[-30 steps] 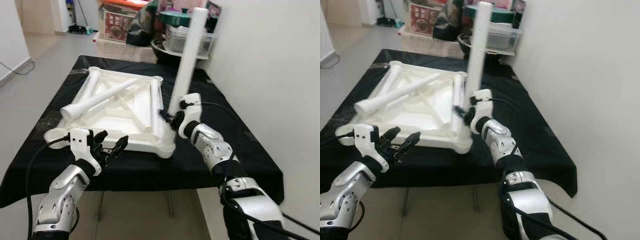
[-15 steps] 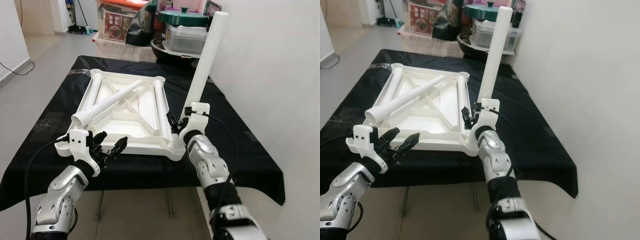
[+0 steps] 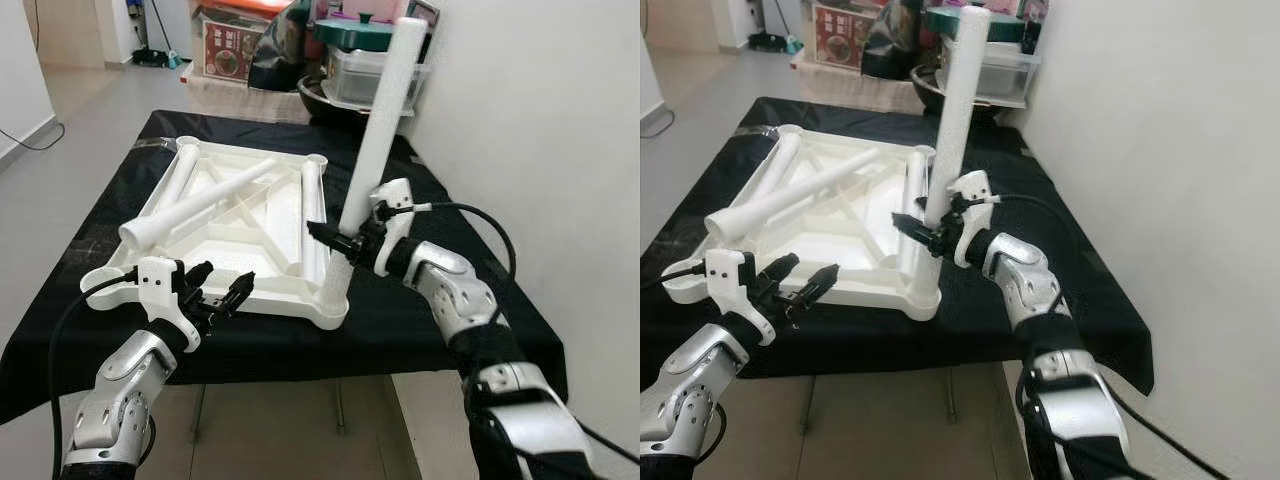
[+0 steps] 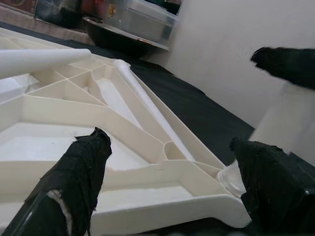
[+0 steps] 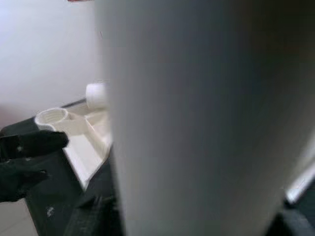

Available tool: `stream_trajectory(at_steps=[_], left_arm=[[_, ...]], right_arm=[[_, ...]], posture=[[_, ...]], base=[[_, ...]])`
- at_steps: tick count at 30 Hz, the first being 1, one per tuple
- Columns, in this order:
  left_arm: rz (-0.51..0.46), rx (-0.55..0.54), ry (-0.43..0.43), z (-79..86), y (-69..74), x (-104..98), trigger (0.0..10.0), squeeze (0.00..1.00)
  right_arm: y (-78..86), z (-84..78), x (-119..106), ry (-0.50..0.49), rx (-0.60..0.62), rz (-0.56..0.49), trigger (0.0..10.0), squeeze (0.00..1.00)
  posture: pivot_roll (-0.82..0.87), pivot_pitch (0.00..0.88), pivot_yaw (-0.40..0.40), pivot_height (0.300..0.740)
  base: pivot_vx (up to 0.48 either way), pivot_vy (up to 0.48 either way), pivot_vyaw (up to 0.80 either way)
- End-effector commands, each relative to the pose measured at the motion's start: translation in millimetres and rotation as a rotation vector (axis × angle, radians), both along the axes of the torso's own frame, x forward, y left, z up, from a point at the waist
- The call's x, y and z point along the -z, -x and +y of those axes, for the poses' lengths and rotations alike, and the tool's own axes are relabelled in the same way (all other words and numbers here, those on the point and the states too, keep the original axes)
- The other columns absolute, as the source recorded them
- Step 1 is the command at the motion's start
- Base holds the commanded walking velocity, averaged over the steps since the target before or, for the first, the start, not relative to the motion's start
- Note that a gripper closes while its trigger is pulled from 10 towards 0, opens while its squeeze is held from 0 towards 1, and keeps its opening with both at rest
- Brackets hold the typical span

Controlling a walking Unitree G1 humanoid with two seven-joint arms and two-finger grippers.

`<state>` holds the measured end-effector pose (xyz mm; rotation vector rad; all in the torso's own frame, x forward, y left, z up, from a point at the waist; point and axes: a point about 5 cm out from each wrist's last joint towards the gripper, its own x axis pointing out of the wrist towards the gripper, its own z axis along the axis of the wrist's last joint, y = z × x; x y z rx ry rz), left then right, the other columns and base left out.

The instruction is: Building children table

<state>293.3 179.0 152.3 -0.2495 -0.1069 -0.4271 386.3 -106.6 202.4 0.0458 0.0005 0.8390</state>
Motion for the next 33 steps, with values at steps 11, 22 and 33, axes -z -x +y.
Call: stream_trajectory(at_steps=[11,22,33], left_arm=[[0.006,0.004,0.008,-2.1,3.0,2,10.0,0.00],[0.009,0.011,0.004,-0.7,1.6,2,10.0,0.00],[0.008,0.008,0.007,0.6,-1.1,2,10.0,0.00]], right_arm=[[-6.2,-53.2,40,-0.029,1.012,0.259,0.0,0.00],[4.4,-10.9,19,-0.109,0.710,0.113,10.0,0.60],[10.8,-36.5,10,0.048,0.090,-0.049,10.0,0.00]], posture=[[0.20,0.000,-0.190,0.740],[0.18,0.000,-0.168,0.740],[0.19,0.000,-0.175,0.740]], base=[[0.000,0.000,0.00],[0.000,0.000,0.00],[0.000,0.000,0.00]])
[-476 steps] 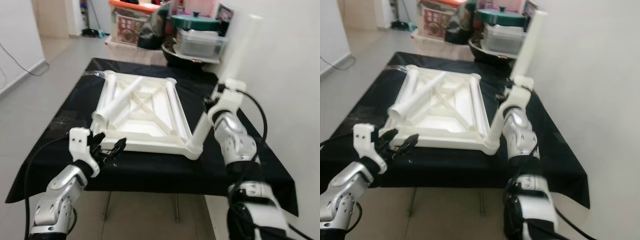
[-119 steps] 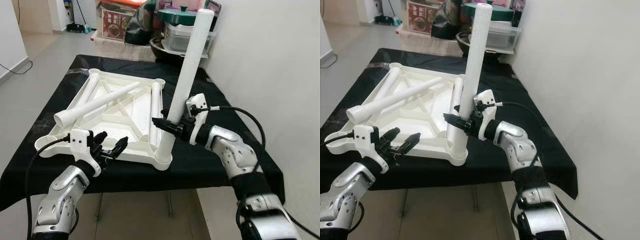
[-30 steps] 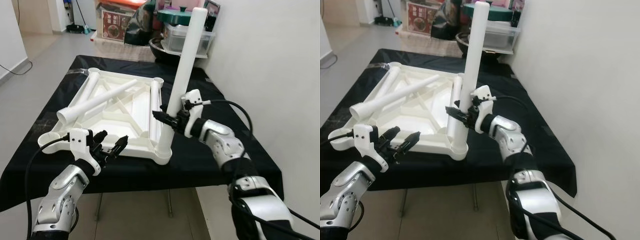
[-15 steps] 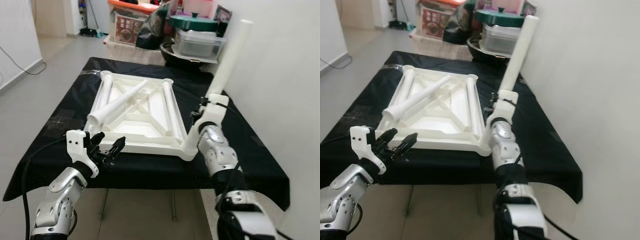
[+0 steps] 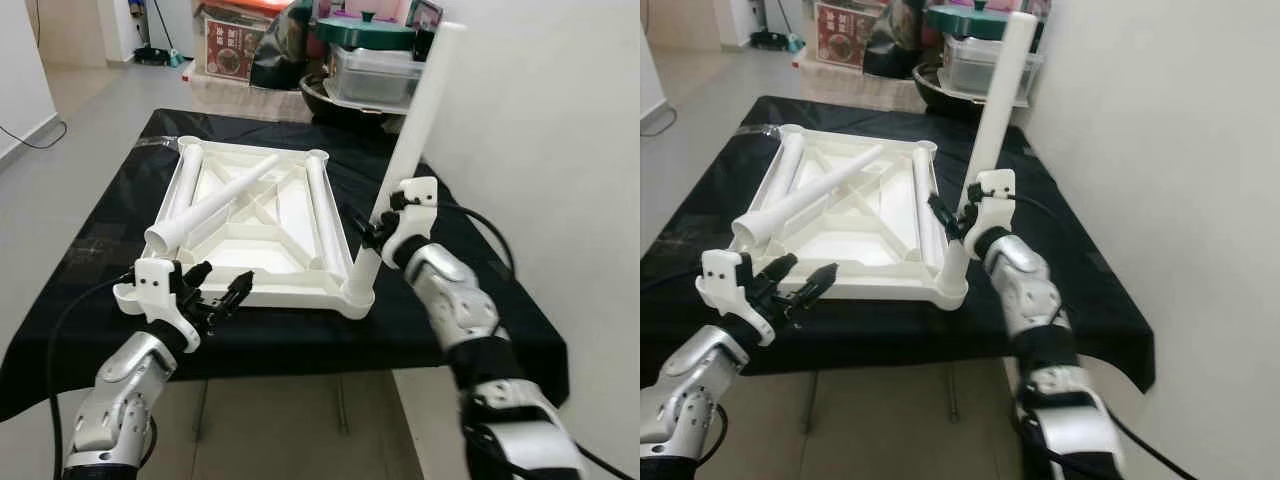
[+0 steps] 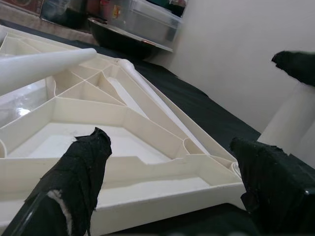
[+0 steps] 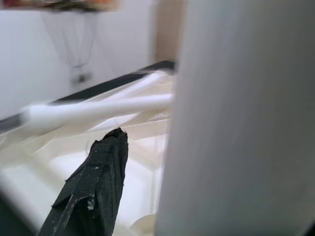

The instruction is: Building children table

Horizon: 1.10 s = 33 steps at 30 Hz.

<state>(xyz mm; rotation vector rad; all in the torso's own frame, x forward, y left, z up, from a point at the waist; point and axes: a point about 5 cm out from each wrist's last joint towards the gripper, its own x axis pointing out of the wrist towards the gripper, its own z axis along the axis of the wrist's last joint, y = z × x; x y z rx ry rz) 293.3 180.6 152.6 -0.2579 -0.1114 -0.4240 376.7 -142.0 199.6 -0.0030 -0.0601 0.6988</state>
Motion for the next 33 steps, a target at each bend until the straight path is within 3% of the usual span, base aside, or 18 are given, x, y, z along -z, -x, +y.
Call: stream_trajectory(at_steps=[1,2,3,4,5,6,8,10,12,14,17,18,21,23,24,26,27,33], left_arm=[[0.011,0.011,-0.002,-1.0,-1.2,3,10.0,0.00],[0.011,0.010,-0.002,-0.9,-1.5,3,10.0,0.00],[0.010,0.009,-0.001,-0.9,-1.7,3,10.0,0.00],[0.010,0.009,-0.001,-0.9,-1.7,3,10.0,0.00],[0.011,0.009,-0.001,-0.9,-1.9,3,10.0,0.00],[0.011,0.008,-0.001,-0.8,-1.9,3,10.0,0.00],[0.011,0.007,-0.002,-0.8,-1.7,3,10.0,0.00],[0.012,0.004,-0.002,-0.4,-1.1,3,10.0,0.00],[0.012,0.004,-0.002,-0.4,-1.1,3,10.0,0.00],[0.012,0.004,-0.002,-0.1,-0.7,3,10.0,0.00],[0.011,0.003,0.000,0.0,-0.4,3,10.0,0.00],[0.011,0.004,0.001,0.2,-0.1,3,10.0,0.00],[0.011,0.007,0.002,0.5,0.2,3,10.0,0.00],[0.011,0.008,0.003,0.4,0.3,3,10.0,0.00],[0.012,0.010,0.003,0.2,0.2,3,10.0,0.00],[0.012,0.014,0.003,0.1,0.1,3,10.0,0.00],[0.012,0.015,0.004,0.1,0.0,3,10.0,0.00],[0.009,0.014,0.010,-0.1,-0.8,3,10.0,0.00]], right_arm=[[1.3,-1.1,7,0.028,-0.050,0.024,10.0,0.00],[1.7,-0.1,9,0.040,-0.095,0.039,10.0,0.00],[-0.3,2.2,10,0.041,-0.104,0.046,3.1,0.00],[-0.3,2.2,10,0.041,-0.104,0.046,3.1,0.00],[-6.8,2.6,11,0.004,-0.036,0.074,0.0,0.00],[-11.3,2.6,11,-0.023,0.010,0.095,0.0,0.00],[-22.6,-4.1,12,0.007,0.253,0.109,0.0,0.00],[-29.0,-24.8,17,-0.034,0.614,0.204,0.0,0.00],[-29.0,-24.8,17,-0.034,0.614,0.204,0.0,0.00],[-23.7,-39.7,28,-0.079,0.847,0.269,0.0,0.00],[-14.4,-36.0,39,-0.086,0.945,0.292,0.0,0.00],[-5.9,-6.9,43,-0.082,0.855,0.294,10.0,0.00],[1.5,24.1,37,-0.090,0.729,0.244,10.0,0.00],[2.6,29.9,33,-0.087,0.705,0.200,10.0,0.00],[3.7,34.1,28,-0.121,0.667,0.159,10.0,1.00],[0.1,32.6,18,-0.125,0.640,0.117,10.0,1.00],[-3.5,28.5,14,-0.112,0.640,0.110,10.0,0.00],[-10.8,20.8,-14,-0.194,0.306,0.082,10.0,0.00]], posture=[[0.19,0.000,-0.175,0.740],[0.19,0.000,-0.174,0.740],[0.19,0.000,-0.175,0.740],[0.19,0.000,-0.175,0.740],[0.19,0.000,-0.177,0.740],[0.19,0.000,-0.177,0.740],[0.20,0.000,-0.179,0.740],[0.20,0.000,-0.179,0.740],[0.20,0.000,-0.179,0.740],[0.20,0.000,-0.181,0.740],[0.20,0.000,-0.181,0.740],[0.20,0.000,-0.175,0.740],[0.20,0.000,-0.175,0.740],[0.20,0.000,-0.175,0.740],[0.19,0.000,-0.165,0.740],[0.18,0.000,-0.166,0.740],[0.18,0.000,-0.166,0.740],[0.18,0.000,-0.170,0.740]], base=[[0.000,0.000,0.00],[0.000,0.000,0.00],[0.000,0.000,0.00],[0.000,0.000,0.00],[0.000,0.000,0.00],[0.000,0.000,0.00],[0.000,0.000,0.00],[0.000,0.000,0.00],[0.000,0.000,0.00],[0.000,0.000,0.00],[0.000,0.000,0.00],[0.000,0.000,0.00],[0.000,0.000,0.00],[0.000,0.000,0.00],[0.000,0.000,0.00],[0.000,0.000,0.00],[0.000,0.000,0.00],[0.000,0.000,0.00]])
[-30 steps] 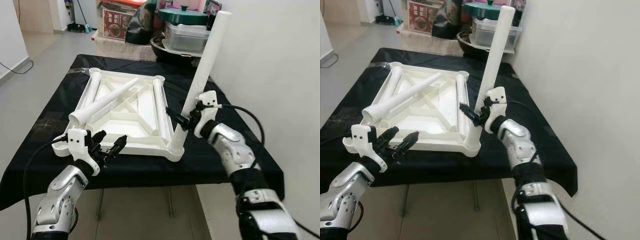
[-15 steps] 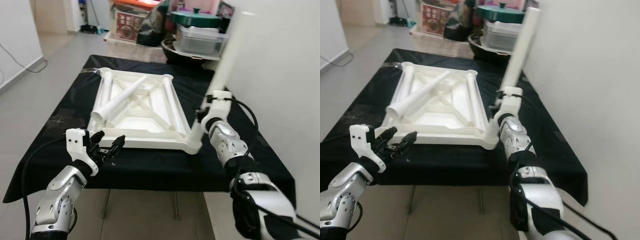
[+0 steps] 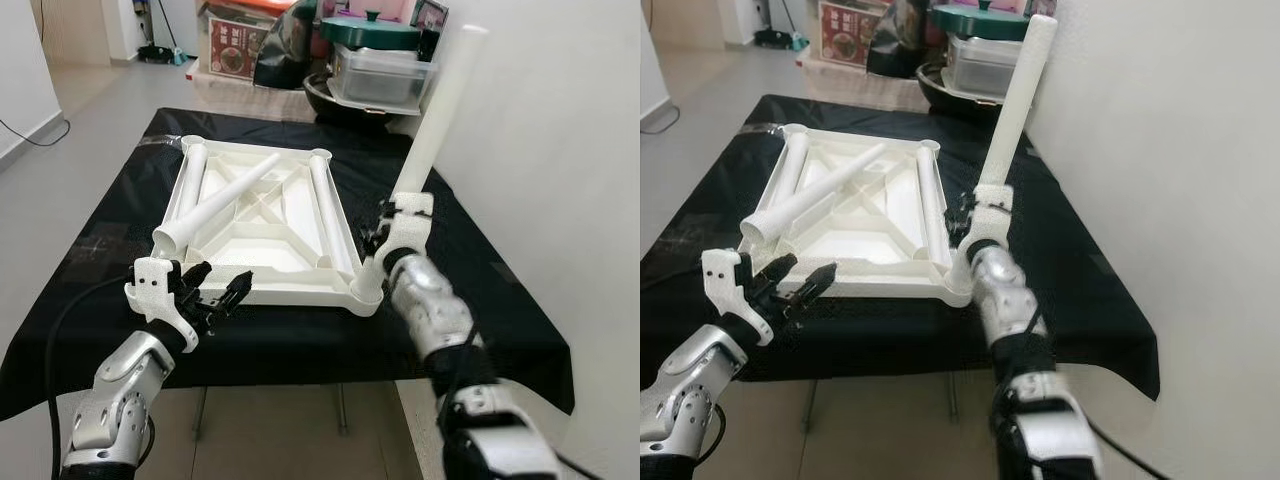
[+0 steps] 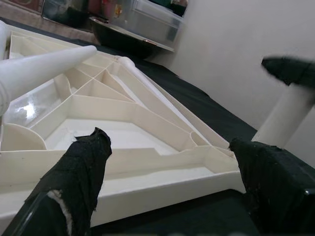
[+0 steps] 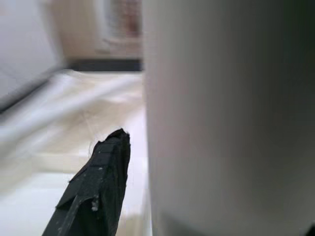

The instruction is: Building children table

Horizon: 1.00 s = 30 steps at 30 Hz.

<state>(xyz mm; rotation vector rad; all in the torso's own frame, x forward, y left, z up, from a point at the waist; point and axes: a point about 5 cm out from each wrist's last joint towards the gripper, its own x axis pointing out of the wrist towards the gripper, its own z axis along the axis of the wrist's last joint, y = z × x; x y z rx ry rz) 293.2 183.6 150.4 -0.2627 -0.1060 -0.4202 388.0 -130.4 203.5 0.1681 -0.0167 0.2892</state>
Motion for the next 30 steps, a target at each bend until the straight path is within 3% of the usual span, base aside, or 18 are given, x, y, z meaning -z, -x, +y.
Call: stream_trajectory(at_steps=[1,2,6,8,9,11,12,13,16,17,21,23,24,25,26,27,29,30], left_arm=[[0.001,0.017,0.008,-3.3,-1.1,1,10.0,0.00],[0.001,0.017,0.008,-3.3,-1.1,1,10.0,0.00],[-0.002,0.018,0.009,-3.7,-1.7,1,10.0,0.00],[-0.001,0.017,0.008,-3.3,-1.7,1,10.0,0.00],[-0.001,0.016,0.006,-3.0,-1.7,1,10.0,0.00],[-0.001,0.016,0.004,-2.9,-1.5,1,10.0,0.00],[0.000,0.016,0.003,-2.8,-1.4,1,10.0,0.00],[0.000,0.016,0.003,-2.8,-1.4,1,10.0,0.00],[-0.003,0.010,-0.005,-3.4,-0.1,0,10.0,0.00],[-0.003,0.010,-0.005,-3.4,-0.1,0,10.0,0.00],[-0.003,0.008,-0.006,-2.2,1.5,0,10.0,0.00],[-0.003,0.009,-0.007,-1.9,1.7,0,10.0,0.00],[-0.002,0.010,-0.007,-1.7,1.8,0,10.0,0.00],[-0.002,0.011,-0.008,-1.6,1.8,0,10.0,0.00],[-0.001,0.012,-0.008,-1.7,1.7,0,10.0,0.00],[-0.001,0.012,-0.008,-1.7,1.7,0,10.0,0.00],[0.000,0.014,-0.009,-1.9,1.4,0,10.0,0.00],[0.000,0.014,-0.009,-1.9,1.4,0,10.0,0.00]], right_arm=[[3.8,10.6,-8,-0.037,-0.230,-0.039,10.0,0.00],[3.8,10.6,-8,-0.037,-0.230,-0.039,10.0,0.00],[14.4,9.2,3,0.000,-0.536,-0.045,10.0,0.00],[15.2,10.1,9,0.035,-0.583,-0.032,10.0,0.00],[11.1,9.9,15,0.036,-0.572,0.012,8.9,0.00],[8.3,9.6,20,0.034,-0.558,0.045,8.9,0.00],[6.6,9.9,23,0.036,-0.550,0.064,0.0,0.00],[6.6,9.9,23,0.036,-0.550,0.064,0.0,0.00],[-12.7,-11.8,27,0.040,-0.114,0.159,0.0,0.00],[-12.7,-11.8,27,0.040,-0.114,0.159,0.0,0.00],[-9.8,-52.2,43,-0.002,0.459,0.289,0.0,0.00],[-7.3,-54.5,47,-0.011,0.518,0.299,0.0,0.00],[-3.7,-41.2,49,-0.020,0.499,0.295,0.0,0.00],[-1.5,-31.6,51,-0.027,0.485,0.292,10.0,0.00],[0.3,-12.7,48,-0.014,0.393,0.264,10.0,0.00],[0.3,-12.7,48,-0.014,0.393,0.264,10.0,0.00],[4.7,17.9,41,-0.011,0.239,0.196,10.0,0.00],[4.7,17.9,41,-0.011,0.239,0.196,10.0,0.00]], posture=[[0.18,0.000,-0.171,0.740],[0.18,0.000,-0.171,0.740],[0.19,0.000,-0.180,0.740],[0.19,0.000,-0.178,0.740],[0.19,0.000,-0.178,0.740],[0.20,0.000,-0.184,0.740],[0.20,0.000,-0.184,0.740],[0.20,0.000,-0.184,0.740],[0.21,0.000,-0.189,0.740],[0.21,0.000,-0.189,0.740],[0.21,0.000,-0.180,0.740],[0.21,0.000,-0.180,0.740],[0.20,0.000,-0.173,0.740],[0.20,0.000,-0.173,0.740],[0.20,0.000,-0.165,0.740],[0.20,0.000,-0.165,0.740],[0.20,0.000,-0.163,0.740],[0.20,0.000,-0.163,0.740]], base=[[0.000,0.000,0.00],[0.000,0.000,0.00],[0.000,0.000,0.00],[0.000,0.000,0.00],[0.000,0.000,0.00],[0.000,0.000,0.00],[0.000,0.000,0.00],[0.000,0.000,0.00],[0.000,0.000,0.00],[0.000,0.000,0.00],[0.000,0.000,0.00],[0.000,0.000,0.00],[0.000,0.000,0.00],[0.000,0.000,0.00],[0.000,0.000,0.00],[0.000,0.000,0.00],[0.000,0.000,0.00],[0.000,0.000,0.00]])
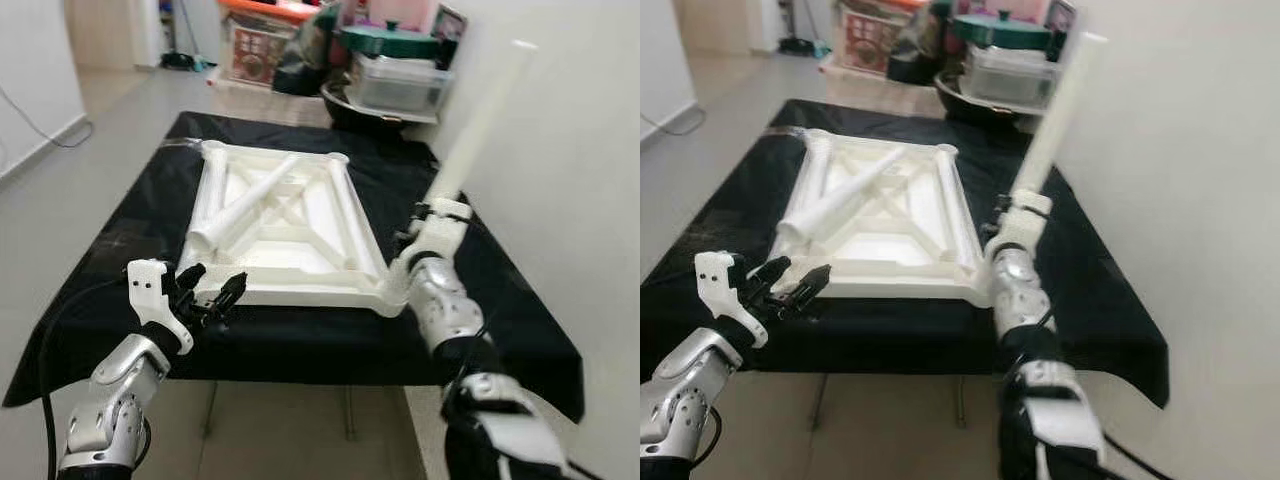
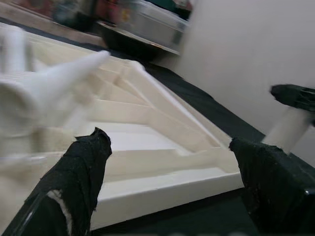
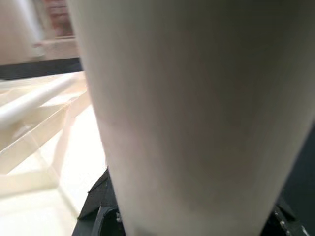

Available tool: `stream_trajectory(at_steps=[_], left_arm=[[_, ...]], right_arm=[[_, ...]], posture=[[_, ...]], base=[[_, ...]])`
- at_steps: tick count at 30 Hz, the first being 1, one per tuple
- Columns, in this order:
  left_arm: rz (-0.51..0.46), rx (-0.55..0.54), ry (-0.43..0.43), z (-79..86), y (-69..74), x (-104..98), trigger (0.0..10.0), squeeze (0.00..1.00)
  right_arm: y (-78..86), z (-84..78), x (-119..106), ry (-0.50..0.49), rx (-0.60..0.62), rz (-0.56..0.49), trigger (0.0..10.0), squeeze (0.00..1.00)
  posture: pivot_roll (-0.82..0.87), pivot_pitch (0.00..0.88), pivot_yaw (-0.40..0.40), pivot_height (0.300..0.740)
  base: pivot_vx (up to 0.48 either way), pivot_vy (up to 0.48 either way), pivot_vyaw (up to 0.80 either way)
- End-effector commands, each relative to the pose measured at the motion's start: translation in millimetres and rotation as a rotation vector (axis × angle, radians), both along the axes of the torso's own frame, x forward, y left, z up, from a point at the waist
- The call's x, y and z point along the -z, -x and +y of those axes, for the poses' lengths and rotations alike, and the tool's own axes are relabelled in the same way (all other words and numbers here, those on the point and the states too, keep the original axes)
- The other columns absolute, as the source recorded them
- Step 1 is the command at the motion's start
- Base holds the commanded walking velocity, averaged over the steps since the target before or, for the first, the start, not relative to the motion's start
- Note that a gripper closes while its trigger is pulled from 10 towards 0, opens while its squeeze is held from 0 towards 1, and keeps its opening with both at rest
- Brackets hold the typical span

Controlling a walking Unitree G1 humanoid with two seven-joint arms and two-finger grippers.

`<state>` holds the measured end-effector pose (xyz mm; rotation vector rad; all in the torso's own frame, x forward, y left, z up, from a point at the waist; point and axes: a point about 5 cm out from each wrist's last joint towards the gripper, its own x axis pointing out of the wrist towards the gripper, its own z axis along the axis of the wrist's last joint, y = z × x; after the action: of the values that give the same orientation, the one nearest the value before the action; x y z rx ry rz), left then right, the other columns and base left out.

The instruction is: Building children table

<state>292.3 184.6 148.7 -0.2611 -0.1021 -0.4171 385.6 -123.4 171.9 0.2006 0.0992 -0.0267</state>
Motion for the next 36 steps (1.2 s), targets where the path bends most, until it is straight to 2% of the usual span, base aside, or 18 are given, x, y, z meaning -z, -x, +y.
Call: stream_trajectory(at_steps=[1,2,3,6,7,9,12,14,15,20,21,22,23,25,28,30,33,36], left_arm=[[-0.002,0.019,-0.008,-3.3,0.0,-1,10.0,0.00],[-0.002,0.020,-0.008,-3.7,-0.2,-1,10.0,0.00],[-0.002,0.021,-0.009,-3.9,-0.4,-1,10.0,0.00],[-0.002,0.019,-0.009,-3.9,-0.4,-1,10.0,0.00],[-0.002,0.018,-0.009,-3.9,-0.2,0,10.0,0.00],[-0.003,0.016,-0.008,-3.7,0.0,0,10.0,0.00],[-0.004,0.014,-0.005,-3.3,0.4,0,10.0,0.00],[-0.004,0.014,-0.004,-3.2,0.4,0,10.0,0.00],[-0.004,0.019,-0.003,-4.0,-0.1,-1,10.0,0.00],[-0.006,0.017,-0.005,-5.2,-0.5,-1,10.0,0.00],[-0.006,0.016,-0.005,-5.2,-0.4,-1,10.0,0.00],[-0.006,0.013,-0.006,-5.1,0.1,0,10.0,0.00],[-0.006,0.009,-0.007,-4.8,0.9,0,10.0,0.00],[-0.006,0.007,-0.008,-4.6,1.5,0,10.0,0.00],[-0.006,0.001,-0.008,-3.1,3.5,0,10.0,0.00],[-0.006,0.000,-0.015,-2.8,4.0,0,10.0,0.00],[-0.007,-0.003,-0.040,-3.2,5.1,0,10.0,0.00],[0.006,0.044,-0.165,-7.5,17.8,3,10.0,0.00]], right_arm=[[5.3,23.0,5,-0.021,-0.130,0.003,10.0,0.00],[6.8,29.4,3,-0.033,-0.148,-0.021,10.0,0.93],[6.0,30.1,-1,-0.014,-0.163,-0.049,10.0,1.00],[2.6,26.0,-8,0.027,-0.176,-0.072,10.0,1.00],[2.4,24.4,-12,0.040,-0.187,-0.079,10.0,0.00],[1.2,23.8,-19,0.029,-0.253,-0.099,10.0,0.00],[7.8,25.7,-42,-0.040,-0.648,-0.191,10.0,0.00],[11.4,26.5,-46,-0.050,-0.737,-0.203,10.0,0.00],[15.2,28.0,-44,0.033,-0.925,-0.214,10.0,0.00],[9.2,35.1,-31,0.056,-0.990,-0.156,9.5,0.00],[8.0,37.2,-28,0.047,-0.990,-0.143,4.9,0.00],[5.1,39.9,-26,0.040,-0.958,-0.122,0.5,0.00],[-0.3,38.8,-24,0.035,-0.876,-0.096,0.0,0.00],[-3.7,37.7,-22,0.031,-0.819,-0.077,0.0,0.00],[-19.3,2.6,-7,0.020,-0.285,0.081,0.0,0.00],[-18.2,-12.5,3,0.003,-0.121,0.123,0.0,0.00],[-13.8,-22.8,13,-0.017,-0.019,0.144,0.0,0.00],[-12.7,-11.7,9,-0.044,-0.131,0.053,0.0,0.00]], posture=[[0.19,0.000,-0.160,0.740],[0.19,0.000,-0.162,0.740],[0.19,0.000,-0.165,0.740],[0.19,0.000,-0.168,0.740],[0.19,0.000,-0.170,0.740],[0.19,0.000,-0.170,0.740],[0.19,0.000,-0.175,0.740],[0.19,0.000,-0.175,0.740],[0.19,0.000,-0.175,0.740],[0.21,0.000,-0.187,0.740],[0.21,0.000,-0.187,0.740],[0.22,0.000,-0.195,0.740],[0.23,0.000,-0.199,0.740],[0.23,0.000,-0.199,0.740],[0.22,0.000,-0.194,0.740],[0.22,0.000,-0.192,0.740],[0.22,0.000,-0.185,0.740],[0.20,0.000,-0.159,0.740]], base=[[0.000,0.000,0.00],[0.000,0.000,0.00],[0.000,0.000,0.00],[0.000,0.000,0.00],[0.000,0.000,0.00],[0.000,0.000,0.00],[0.000,0.000,0.00],[0.000,0.000,0.00],[0.000,0.000,0.00],[0.000,0.000,0.00],[0.000,0.000,0.00],[0.000,0.000,0.00],[0.000,0.000,0.00],[0.000,0.000,0.00],[0.000,0.000,0.00],[0.000,0.000,0.00],[0.000,0.000,0.00],[0.000,0.000,0.00]])
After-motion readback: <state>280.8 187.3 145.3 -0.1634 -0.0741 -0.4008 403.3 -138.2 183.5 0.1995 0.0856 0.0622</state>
